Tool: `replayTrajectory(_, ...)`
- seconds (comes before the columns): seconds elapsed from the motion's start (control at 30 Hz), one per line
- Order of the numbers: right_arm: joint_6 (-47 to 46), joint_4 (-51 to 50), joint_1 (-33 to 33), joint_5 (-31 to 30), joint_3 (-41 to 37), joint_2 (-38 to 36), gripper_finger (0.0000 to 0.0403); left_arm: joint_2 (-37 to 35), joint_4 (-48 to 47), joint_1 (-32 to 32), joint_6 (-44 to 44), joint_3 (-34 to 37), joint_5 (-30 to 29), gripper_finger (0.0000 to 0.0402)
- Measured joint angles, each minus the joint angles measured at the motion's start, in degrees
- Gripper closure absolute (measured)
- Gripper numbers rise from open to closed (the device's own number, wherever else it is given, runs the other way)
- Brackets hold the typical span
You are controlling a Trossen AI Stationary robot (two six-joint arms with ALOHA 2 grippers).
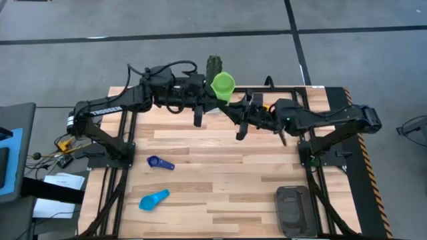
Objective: Nest measuring cups in basket
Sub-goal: Stack the green measuring cup on top of the yellow measuring cup
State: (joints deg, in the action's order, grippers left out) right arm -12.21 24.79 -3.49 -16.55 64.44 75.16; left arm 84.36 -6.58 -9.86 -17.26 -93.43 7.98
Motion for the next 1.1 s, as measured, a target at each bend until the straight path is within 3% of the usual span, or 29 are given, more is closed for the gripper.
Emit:
replayTrajectory(0.13,-6.5,-13.7,0.3,-0.7,0.0,-2.6,0.0293,0.1,-2.9,-1.5,1.0,0.0,-0.4,0.0401)
replayTrajectory(0.27,-19.7,-35.5,0.3,0.5,-0.1,-6.8,0.0237,0.4,-7.5,-4.8,1.4,-0.5,1.7,0.0401)
replayTrajectory(0.47,-35.1,-61.7,-1.3,2.5,-0.1,-13.9,0.0196,7.6,-11.4,-8.6,-1.2,-0.5,11.4,0.0401)
replayTrajectory(0.63,-38.8,-73.3,-3.9,2.7,-0.1,-19.2,0.0202,15.7,-8.5,-8.7,-3.0,-0.5,14.0,0.0401)
replayTrajectory(0.87,-39.2,-82.1,-5.2,2.1,-0.1,-24.6,0.0237,24.5,0.4,-8.6,-6.4,-0.5,18.2,0.0401)
replayTrajectory(1.1,-40.0,-87.9,-2.7,1.0,-0.1,-25.0,0.027,31.4,7.9,-8.8,-7.9,-0.6,24.2,0.0401)
